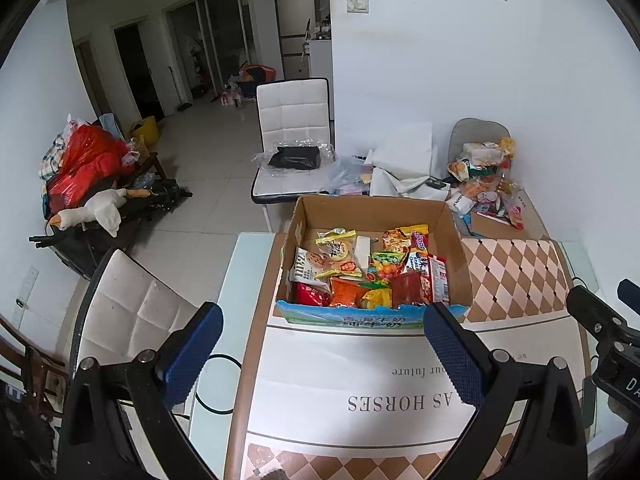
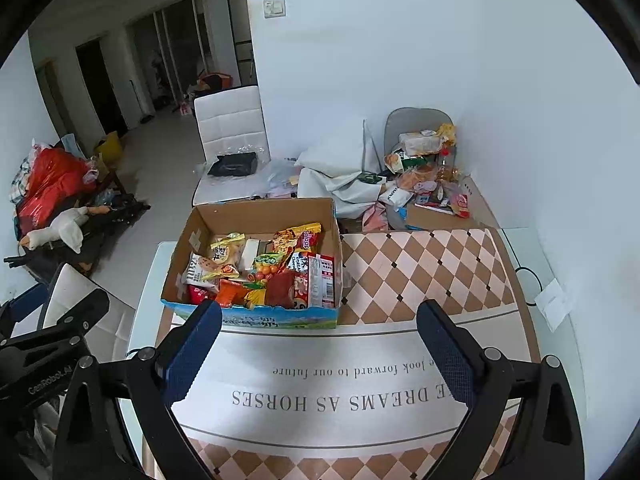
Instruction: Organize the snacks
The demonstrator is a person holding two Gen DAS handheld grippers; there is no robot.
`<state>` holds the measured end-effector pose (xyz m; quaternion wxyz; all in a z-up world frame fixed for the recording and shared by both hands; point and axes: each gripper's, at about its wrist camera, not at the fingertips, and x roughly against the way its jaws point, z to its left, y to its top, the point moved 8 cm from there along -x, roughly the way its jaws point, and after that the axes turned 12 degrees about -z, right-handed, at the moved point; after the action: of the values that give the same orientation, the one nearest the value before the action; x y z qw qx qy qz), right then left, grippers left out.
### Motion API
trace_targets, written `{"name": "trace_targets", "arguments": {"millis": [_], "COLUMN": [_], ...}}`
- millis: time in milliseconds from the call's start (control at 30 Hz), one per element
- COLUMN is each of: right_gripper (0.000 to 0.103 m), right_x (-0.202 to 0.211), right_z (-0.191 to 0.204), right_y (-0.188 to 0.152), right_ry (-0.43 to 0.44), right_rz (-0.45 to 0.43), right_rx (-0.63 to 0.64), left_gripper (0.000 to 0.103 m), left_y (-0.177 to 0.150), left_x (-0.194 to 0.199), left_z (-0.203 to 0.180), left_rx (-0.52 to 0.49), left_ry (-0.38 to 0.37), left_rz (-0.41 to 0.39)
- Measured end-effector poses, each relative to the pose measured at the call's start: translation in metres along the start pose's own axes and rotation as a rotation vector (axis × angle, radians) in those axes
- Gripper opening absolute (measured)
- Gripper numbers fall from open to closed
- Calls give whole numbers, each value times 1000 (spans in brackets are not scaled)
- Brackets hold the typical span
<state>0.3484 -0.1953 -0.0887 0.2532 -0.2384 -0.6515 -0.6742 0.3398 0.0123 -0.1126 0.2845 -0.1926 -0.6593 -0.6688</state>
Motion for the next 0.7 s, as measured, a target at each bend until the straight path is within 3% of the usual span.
{"name": "trace_targets", "arguments": {"millis": [700], "right_gripper": [100], "right_x": [-1], "right_z": [-1], "right_y": [-11], "right_ry": [-13], "right_rz": [-2], "right_rx": [-7], "left_gripper": [103], "left_y": [5], "left_x": [-2], "left_z": [-4], "left_rx": [-15], "left_ry": [-16], "left_rz": [-9]}}
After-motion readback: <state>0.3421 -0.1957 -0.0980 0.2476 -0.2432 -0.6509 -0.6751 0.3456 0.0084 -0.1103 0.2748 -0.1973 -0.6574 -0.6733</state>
